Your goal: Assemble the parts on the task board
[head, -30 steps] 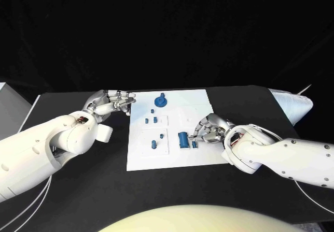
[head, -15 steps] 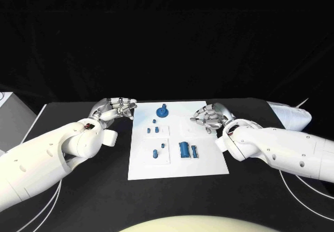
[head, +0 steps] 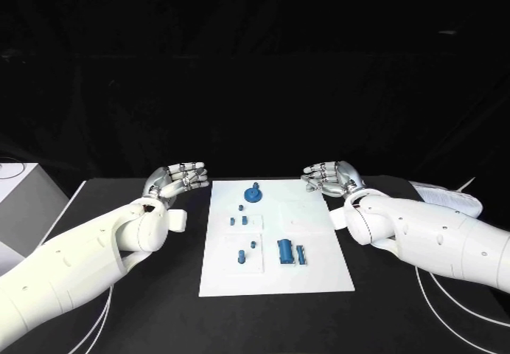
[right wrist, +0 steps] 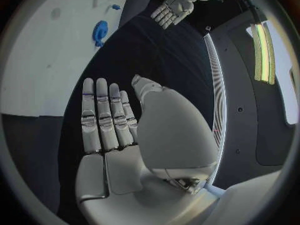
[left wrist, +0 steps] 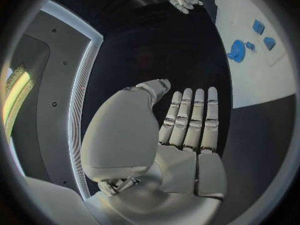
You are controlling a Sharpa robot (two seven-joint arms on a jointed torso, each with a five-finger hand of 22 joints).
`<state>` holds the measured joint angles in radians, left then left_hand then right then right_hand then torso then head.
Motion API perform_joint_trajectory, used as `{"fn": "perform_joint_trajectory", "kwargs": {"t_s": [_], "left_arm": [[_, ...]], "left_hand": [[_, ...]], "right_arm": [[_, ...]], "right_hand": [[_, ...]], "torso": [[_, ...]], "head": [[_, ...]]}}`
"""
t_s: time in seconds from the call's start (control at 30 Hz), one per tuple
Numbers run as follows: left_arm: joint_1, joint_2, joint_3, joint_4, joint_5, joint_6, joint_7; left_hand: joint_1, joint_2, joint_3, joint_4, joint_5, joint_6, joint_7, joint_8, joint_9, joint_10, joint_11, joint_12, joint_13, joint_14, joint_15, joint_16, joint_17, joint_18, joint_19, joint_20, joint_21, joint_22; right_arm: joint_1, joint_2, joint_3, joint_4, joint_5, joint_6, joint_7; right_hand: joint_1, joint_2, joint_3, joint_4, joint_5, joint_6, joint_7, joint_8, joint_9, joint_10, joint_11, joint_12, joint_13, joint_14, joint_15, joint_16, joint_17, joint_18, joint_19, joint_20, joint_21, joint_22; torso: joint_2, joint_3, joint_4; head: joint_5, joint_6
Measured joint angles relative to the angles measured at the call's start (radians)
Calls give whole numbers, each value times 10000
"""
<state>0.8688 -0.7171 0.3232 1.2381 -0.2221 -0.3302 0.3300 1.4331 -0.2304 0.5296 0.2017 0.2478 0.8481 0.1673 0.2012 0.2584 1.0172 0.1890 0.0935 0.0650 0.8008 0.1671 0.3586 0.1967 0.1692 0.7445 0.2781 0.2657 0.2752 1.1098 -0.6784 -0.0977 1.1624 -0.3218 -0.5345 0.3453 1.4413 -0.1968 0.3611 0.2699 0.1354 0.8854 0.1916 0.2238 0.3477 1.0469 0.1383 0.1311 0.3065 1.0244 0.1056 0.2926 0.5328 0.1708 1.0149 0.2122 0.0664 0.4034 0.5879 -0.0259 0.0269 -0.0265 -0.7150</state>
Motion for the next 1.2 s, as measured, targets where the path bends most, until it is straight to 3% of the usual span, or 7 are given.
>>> {"fn": "perform_joint_trajectory", "kwargs": {"t_s": [0.1,0.23,0.47,0.63,0.83,0.97,1.2], "left_arm": [[0,96,0,-126,104,-67,162],[18,66,-66,-103,112,-86,159],[408,-98,-875,643,284,-494,208],[972,-306,-1864,1667,647,-1306,458],[1553,-522,-2844,2789,1291,-2634,961],[1734,-610,-3166,3164,1649,-3351,1236],[1794,-636,-3237,3289,1993,-3995,1515]], "left_hand": [[58,57,-224,18,0,-48,-47,-153,-127,-122,153,-272,-12,-169,171,-692,-188,0,-82,82,-821,-617],[-1566,913,-2138,-726,-924,-3139,-671,-859,-1051,-2765,-577,-536,-254,-3102,-508,-1848,-871,-598,-2805,-952,-1601,-1487],[-5235,1896,-4356,-1635,-2017,-6894,-1374,-1670,-2130,-7942,-1505,-801,-532,-6551,-1332,-3071,-1641,-1325,-6067,-2240,-2346,-2373],[-10036,2121,-4872,-1856,-2273,-7774,-1547,-1819,-2383,-9184,-1716,-824,-594,-7363,-1516,-3358,-1823,-1485,-6830,-2547,-2500,-2583],[-12776,2238,-5104,-1949,-2357,-8214,-1637,-1933,-2513,-9799,-1836,-872,-619,-7759,-1631,-3480,-1915,-1487,-7197,-2712,-2577,-2694],[-13528,2271,-5150,-1995,-2401,-8304,-1654,-1933,-2541,-9940,-1873,-872,-630,-7848,-1649,-3494,-1932,-1486,-7287,-2727,-2577,-2716],[-14268,2311,-5241,-2031,-2443,-8427,-1674,-1979,-2574,-10135,-1888,-872,-640,-7972,-1668,-3520,-1953,-1486,-7410,-2780,-2622,-2737]], "right_arm": [[-8,36,17,-181,179,201,302],[-9,15,20,-137,205,188,304],[-149,-228,259,802,486,-75,327],[-325,-544,564,2093,1070,-550,524],[-509,-865,861,3470,2019,-1329,929],[-574,-981,951,3922,2524,-1743,1157],[-593,-1014,970,4054,2975,-2127,1393]], "right_hand": [[-68,-68,155,-154,0,21,22,-184,-106,33,68,-176,-679,-31,31,-537,-414,0,-133,132,0,-746],[-1771,652,-1199,-1116,-479,-3250,-623,-974,-1365,-1960,-416,-615,-1659,-2697,-339,-1492,-2288,-522,-3132,-693,-267,-2069],[-5414,1588,-2896,-2244,-1096,-7210,-1540,-1866,-2856,-7872,-1100,-1105,-2654,-7994,-843,-2506,-4436,-1272,-8072,-1701,-532,-3458],[-10157,1803,-3264,-2525,-1219,-8118,-1748,-2051,-3201,-9318,-1259,-1182,-2881,-9246,-962,-2714,-4933,-1417,-9222,-1939,-580,-3779],[-12888,1909,-3475,-2628,-1264,-8573,-1879,-2153,-3379,-10057,-1339,-1233,-2990,-9877,-1027,-2832,-5185,-1571,-9793,-2081,-580,-3942],[-13623,1941,-3514,-2671,-1300,-8654,-1905,-2167,-3426,-10208,-1351,-1233,-3017,-10017,-1059,-2851,-5254,-1572,-9931,-2116,-618,-3982],[-14347,1975,-3556,-2712,-1302,-8786,-1949,-2205,-3464,-10418,-1383,-1276,-3056,-10195,-1059,-2893,-5314,-1570,-10103,-2118,-618,-4021]], "torso": [[-23,29,0],[-30,35,-2],[-127,84,-68],[-281,170,-167],[-397,237,-242],[-421,251,-261],[-434,258,-267]], "head": [[34,91],[38,107],[110,436],[207,858],[260,1110],[264,1143],[265,1150]]}}
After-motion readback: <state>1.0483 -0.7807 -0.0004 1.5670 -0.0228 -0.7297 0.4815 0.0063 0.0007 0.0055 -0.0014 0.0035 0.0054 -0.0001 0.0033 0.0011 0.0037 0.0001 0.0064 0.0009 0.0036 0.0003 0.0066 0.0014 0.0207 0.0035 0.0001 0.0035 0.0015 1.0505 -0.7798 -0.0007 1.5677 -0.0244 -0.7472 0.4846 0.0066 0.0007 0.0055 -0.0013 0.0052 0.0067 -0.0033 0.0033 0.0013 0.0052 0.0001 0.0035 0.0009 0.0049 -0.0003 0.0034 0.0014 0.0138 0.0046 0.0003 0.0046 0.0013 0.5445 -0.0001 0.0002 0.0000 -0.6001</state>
